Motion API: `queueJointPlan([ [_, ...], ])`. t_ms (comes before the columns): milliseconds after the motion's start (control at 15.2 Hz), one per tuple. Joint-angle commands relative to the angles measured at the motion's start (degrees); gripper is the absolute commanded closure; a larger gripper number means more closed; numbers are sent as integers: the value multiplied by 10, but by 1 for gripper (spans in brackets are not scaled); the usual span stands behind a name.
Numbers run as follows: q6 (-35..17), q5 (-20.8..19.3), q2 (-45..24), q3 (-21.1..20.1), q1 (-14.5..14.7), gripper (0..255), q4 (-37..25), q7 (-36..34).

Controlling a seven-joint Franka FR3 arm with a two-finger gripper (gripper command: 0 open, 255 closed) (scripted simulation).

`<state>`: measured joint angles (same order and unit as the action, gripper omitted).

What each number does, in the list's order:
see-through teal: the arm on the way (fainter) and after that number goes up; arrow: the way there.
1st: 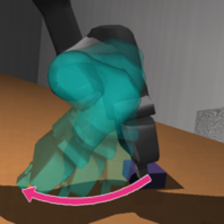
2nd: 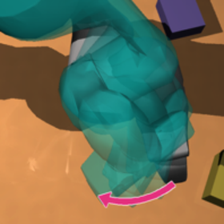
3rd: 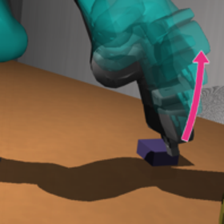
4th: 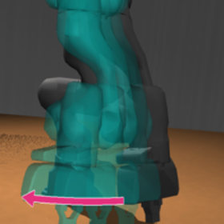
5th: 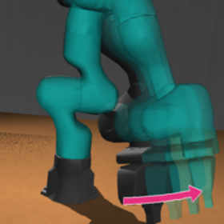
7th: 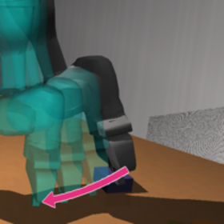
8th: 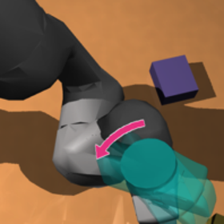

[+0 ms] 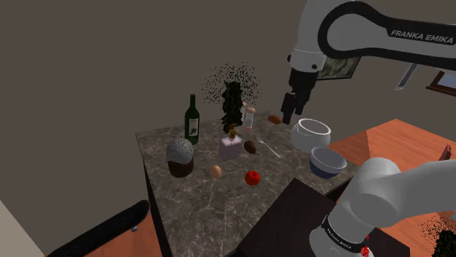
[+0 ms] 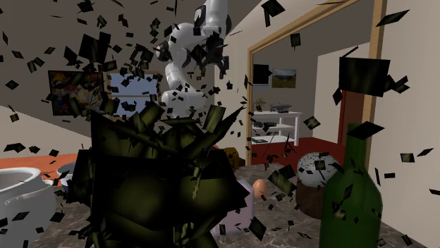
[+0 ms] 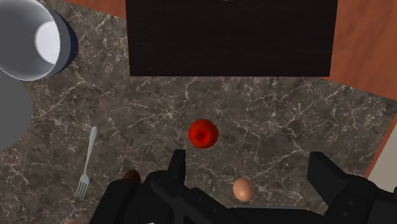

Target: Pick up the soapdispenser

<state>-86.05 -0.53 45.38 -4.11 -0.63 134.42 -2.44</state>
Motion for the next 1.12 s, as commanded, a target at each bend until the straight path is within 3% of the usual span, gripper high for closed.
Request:
queueJointPlan([
  [0, 0, 0, 0, 0, 0, 0, 0, 0],
  [528, -99, -16, -167, 31, -20, 0, -46, 29],
  [1056, -162, -19, -347, 56, -35, 0, -139, 56],
])
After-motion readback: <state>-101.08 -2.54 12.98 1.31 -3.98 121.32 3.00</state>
